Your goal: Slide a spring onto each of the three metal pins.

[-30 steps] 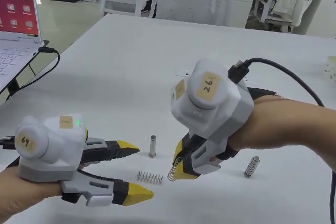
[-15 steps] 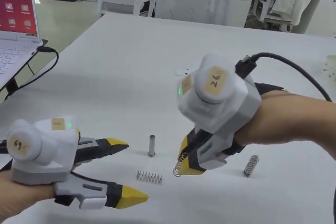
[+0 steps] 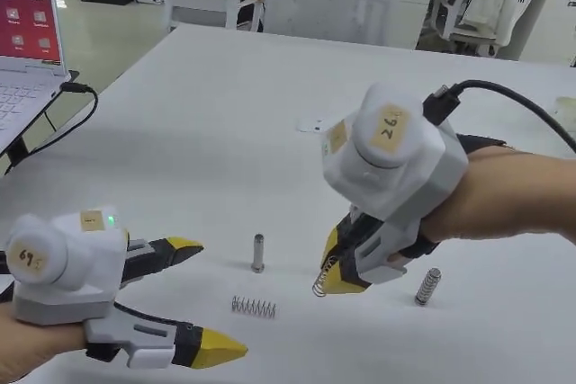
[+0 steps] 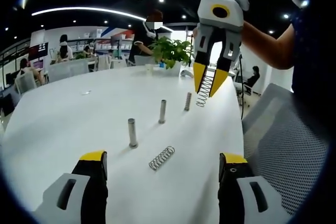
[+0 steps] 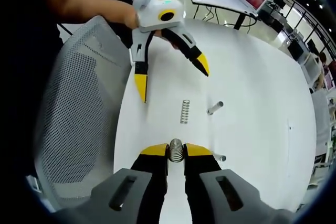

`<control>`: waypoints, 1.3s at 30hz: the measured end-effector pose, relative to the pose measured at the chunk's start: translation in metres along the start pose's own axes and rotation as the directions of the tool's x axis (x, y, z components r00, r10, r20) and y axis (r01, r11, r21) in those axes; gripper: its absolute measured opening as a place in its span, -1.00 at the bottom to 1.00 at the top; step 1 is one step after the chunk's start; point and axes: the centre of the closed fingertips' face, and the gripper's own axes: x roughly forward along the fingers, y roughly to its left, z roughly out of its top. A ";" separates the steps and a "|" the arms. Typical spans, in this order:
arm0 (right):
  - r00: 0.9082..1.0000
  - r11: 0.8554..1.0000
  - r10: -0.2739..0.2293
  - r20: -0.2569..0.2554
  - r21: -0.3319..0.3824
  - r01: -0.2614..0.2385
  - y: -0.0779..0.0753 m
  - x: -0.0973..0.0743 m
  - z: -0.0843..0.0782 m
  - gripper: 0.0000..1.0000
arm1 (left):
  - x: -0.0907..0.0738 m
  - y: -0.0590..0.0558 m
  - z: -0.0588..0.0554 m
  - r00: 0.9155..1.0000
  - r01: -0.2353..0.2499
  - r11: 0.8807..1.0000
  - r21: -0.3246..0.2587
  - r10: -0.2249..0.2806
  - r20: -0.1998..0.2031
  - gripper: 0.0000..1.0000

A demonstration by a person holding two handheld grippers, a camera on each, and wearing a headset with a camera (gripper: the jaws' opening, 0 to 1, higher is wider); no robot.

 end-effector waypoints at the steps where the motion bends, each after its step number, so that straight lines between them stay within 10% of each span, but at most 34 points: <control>1: 1.000 1.000 -0.001 -0.002 0.006 0.001 -0.001 -0.002 -0.001 -0.83 | 0.000 0.000 0.000 1.000 -0.002 1.000 -0.001 0.002 0.000 0.71; 19: 0.998 0.997 -0.041 -0.039 0.060 0.043 -0.028 -0.028 -0.023 -0.83 | 0.000 -0.001 -0.003 1.000 -0.010 1.000 -0.012 0.010 -0.003 0.83; 39: 0.994 0.994 -0.064 -0.087 0.083 0.071 -0.062 -0.020 -0.031 -0.83 | 0.004 -0.002 -0.001 1.000 -0.009 1.000 -0.014 0.009 0.002 0.84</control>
